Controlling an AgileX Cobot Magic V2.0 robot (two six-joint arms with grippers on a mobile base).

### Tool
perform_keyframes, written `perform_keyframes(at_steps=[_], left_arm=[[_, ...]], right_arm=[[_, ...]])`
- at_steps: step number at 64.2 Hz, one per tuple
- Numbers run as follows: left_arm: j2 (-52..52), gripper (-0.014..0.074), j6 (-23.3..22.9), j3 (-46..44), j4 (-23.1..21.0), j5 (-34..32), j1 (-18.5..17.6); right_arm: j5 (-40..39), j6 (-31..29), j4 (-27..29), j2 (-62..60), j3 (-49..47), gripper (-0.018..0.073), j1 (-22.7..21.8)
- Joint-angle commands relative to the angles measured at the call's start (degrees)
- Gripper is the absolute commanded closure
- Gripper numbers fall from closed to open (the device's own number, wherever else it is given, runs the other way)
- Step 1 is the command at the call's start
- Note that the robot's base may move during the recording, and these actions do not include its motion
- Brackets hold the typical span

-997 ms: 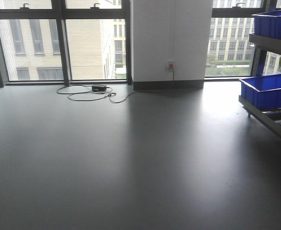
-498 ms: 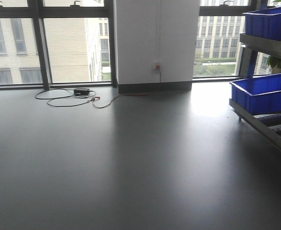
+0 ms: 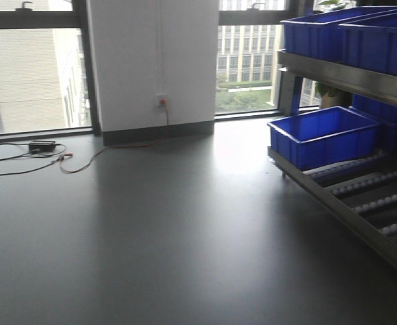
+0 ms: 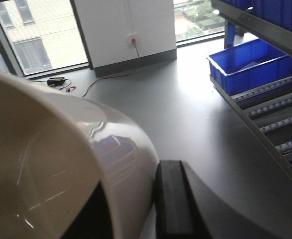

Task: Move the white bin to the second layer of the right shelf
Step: 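Turn the base toward the roller shelf with blue crates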

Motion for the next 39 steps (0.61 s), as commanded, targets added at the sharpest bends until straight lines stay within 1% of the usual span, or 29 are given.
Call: perform_keyframes(at_steps=[1,39], left_arm=[[-0.8,0.0512,-0.2,2.1,-0.3,-4.8,-0.2],[-0.8,0.0512,-0.2,2.1,-0.3,-4.8,-0.2]], right_arm=[[-6.1,-0.1,-0.6,0.7,-1.8,0.0502,-0.3],[-6.0,-0.1,-0.6,0.7,-1.8,0.0502,-0.3]])
